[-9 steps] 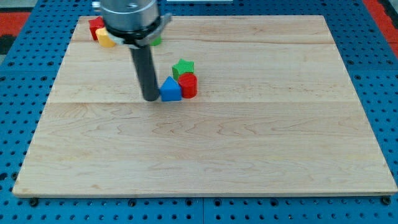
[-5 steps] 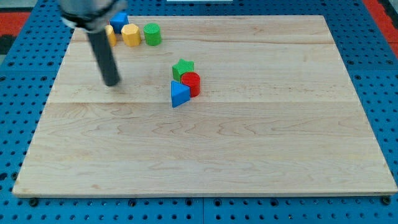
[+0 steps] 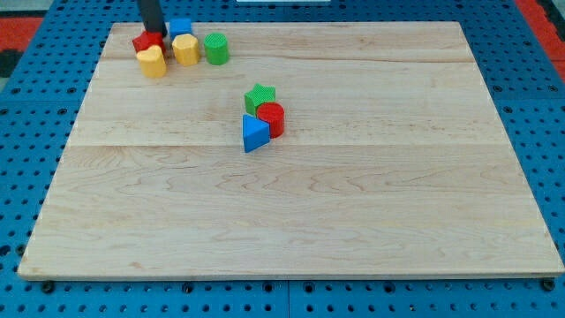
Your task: Move the red star and heart towards the center left side
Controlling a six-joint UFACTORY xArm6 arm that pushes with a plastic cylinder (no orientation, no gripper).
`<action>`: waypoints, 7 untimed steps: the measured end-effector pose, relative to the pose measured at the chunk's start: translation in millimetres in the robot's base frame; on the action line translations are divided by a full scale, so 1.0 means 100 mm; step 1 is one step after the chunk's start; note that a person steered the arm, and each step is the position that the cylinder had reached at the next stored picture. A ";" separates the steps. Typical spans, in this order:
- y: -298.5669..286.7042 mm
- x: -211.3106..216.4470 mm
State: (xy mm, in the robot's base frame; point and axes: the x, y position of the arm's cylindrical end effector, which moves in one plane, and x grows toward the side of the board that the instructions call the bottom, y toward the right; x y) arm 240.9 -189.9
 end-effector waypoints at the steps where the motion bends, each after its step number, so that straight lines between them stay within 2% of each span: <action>1: 0.13 0.43; 3: -0.10 0.25; 5: -0.10 0.79; 6: -0.40 0.78; 7: -0.15 1.12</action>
